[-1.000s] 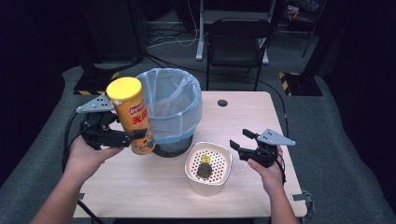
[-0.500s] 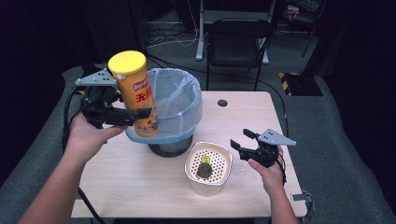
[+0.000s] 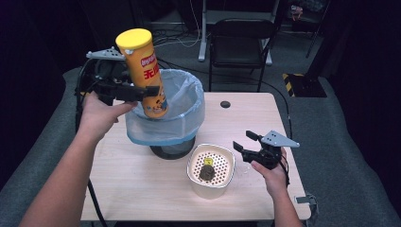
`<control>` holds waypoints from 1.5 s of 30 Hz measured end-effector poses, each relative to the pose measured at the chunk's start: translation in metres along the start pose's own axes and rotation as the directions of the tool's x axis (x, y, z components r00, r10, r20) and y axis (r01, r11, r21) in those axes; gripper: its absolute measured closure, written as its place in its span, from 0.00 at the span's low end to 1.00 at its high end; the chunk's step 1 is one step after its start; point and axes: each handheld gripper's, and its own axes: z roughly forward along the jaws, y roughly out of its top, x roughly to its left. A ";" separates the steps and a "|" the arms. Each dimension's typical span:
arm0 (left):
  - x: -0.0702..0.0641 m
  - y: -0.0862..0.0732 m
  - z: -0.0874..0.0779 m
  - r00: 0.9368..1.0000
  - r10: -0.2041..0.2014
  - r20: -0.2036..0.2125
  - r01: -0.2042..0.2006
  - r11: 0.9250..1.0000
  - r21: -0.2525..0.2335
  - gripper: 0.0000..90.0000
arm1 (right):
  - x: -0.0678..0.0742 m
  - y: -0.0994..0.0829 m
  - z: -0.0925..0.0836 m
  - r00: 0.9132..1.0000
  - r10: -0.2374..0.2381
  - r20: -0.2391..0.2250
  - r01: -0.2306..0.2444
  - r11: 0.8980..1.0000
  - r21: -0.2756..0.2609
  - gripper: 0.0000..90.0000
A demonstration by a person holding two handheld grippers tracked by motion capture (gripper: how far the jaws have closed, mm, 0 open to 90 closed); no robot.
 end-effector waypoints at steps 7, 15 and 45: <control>0.009 0.003 0.016 0.999 0.008 -0.047 -0.008 1.000 0.002 0.27 | 0.002 0.000 0.001 1.000 -0.002 -0.005 0.002 1.000 0.000 0.33; 0.015 0.000 0.043 0.995 0.033 -0.097 -0.033 0.999 0.010 0.27 | 0.003 -0.002 0.004 1.000 -0.004 -0.009 0.004 1.000 0.008 0.33; 0.056 -0.039 0.072 0.981 -0.120 -0.151 0.138 0.984 0.116 0.16 | 0.007 -0.004 0.009 1.000 -0.012 -0.026 0.013 1.000 0.023 0.33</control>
